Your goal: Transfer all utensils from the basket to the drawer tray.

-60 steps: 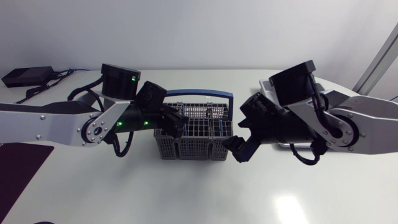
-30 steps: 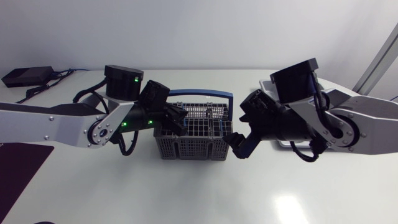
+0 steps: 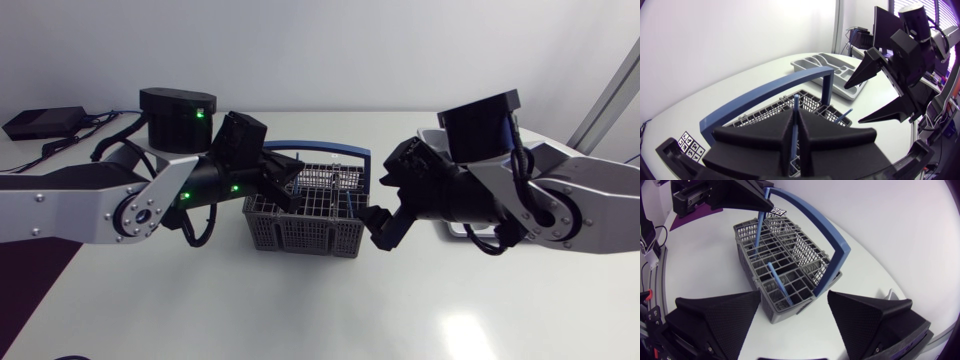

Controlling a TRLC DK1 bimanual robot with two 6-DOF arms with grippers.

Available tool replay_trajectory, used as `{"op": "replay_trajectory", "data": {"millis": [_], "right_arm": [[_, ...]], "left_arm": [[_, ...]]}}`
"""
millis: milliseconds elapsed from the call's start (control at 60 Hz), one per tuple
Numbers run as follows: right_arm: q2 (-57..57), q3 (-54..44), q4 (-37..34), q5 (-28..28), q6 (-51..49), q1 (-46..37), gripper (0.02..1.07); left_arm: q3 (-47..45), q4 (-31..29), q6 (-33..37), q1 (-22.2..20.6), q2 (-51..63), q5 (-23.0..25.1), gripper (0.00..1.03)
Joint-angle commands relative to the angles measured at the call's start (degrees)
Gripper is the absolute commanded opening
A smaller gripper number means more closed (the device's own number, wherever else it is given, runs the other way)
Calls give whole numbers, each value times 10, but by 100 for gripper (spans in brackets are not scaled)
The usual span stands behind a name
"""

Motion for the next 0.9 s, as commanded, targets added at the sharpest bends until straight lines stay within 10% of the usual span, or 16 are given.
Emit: {"op": "replay_trajectory", "data": {"millis": [0, 300, 533, 883], "right_arm": [[14, -18, 16, 12, -16, 15, 97], [66, -23, 74, 64, -41, 51, 92], [59, -41, 118, 68, -58, 51, 48], [40, -50, 129, 71, -59, 65, 28]], "left_arm": [[-23, 9, -6, -8, -24, 0, 4], [-41, 2, -9, -13, -96, -5, 4], [-52, -14, -10, -29, -155, -18, 3], [-53, -51, -10, -34, -225, -27, 3]]}}
